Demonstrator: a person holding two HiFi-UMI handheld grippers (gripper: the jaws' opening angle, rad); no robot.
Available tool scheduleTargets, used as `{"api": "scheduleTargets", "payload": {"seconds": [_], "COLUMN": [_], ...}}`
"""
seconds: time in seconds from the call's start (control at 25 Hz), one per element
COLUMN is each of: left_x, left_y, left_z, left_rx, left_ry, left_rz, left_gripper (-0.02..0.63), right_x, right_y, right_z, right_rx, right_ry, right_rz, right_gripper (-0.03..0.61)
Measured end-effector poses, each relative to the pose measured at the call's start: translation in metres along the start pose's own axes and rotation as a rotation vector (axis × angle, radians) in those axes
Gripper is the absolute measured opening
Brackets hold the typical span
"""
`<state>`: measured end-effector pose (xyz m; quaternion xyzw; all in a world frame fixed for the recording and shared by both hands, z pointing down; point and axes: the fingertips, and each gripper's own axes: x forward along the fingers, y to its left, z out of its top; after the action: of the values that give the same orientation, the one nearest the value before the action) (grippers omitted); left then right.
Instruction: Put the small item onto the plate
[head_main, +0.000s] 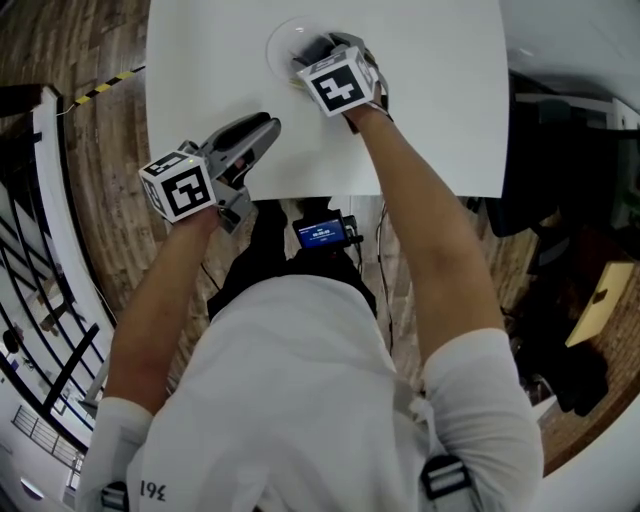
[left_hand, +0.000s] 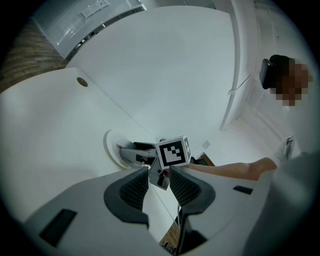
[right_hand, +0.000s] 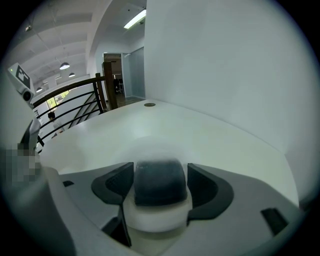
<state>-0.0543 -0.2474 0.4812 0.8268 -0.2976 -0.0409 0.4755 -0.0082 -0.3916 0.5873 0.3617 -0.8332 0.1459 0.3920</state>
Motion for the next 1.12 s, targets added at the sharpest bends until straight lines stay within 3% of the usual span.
{"api": "scheduleTargets", "payload": {"seconds": [0.44,0.8,0.96,1.12], "left_x": [-0.007,-0.01,-0.018,-0.028], "left_y": [-0.005,-0.02,-0.031,-0.046], "left_z": [0.004,0.011,0.016,0.025], "left_rx": [0.007,0.014,0.018,0.032], "left_ry": [-0.023,-0.051,-0.069,-0.095], "left_rz": [-0.002,-0.022,-0.035,-0.062], "left_gripper": [0.13,0.13,0.13,0.13], "right_x": [-0.012,-0.058,-0.086,-0.116], "right_y": [0.001,-0.004,0.0,0.006], "right_z": [0.004,0.022,0.028,0.035], "right_rx": [0.038,0.095,0.163,0.182], "right_ry": [-0.024,-0.135,-0.2,-0.242], "right_rz": [-0.016,-0.029,-0.015,-0.026], "right_gripper": [0.321,0.319,0.217,0.068]}}
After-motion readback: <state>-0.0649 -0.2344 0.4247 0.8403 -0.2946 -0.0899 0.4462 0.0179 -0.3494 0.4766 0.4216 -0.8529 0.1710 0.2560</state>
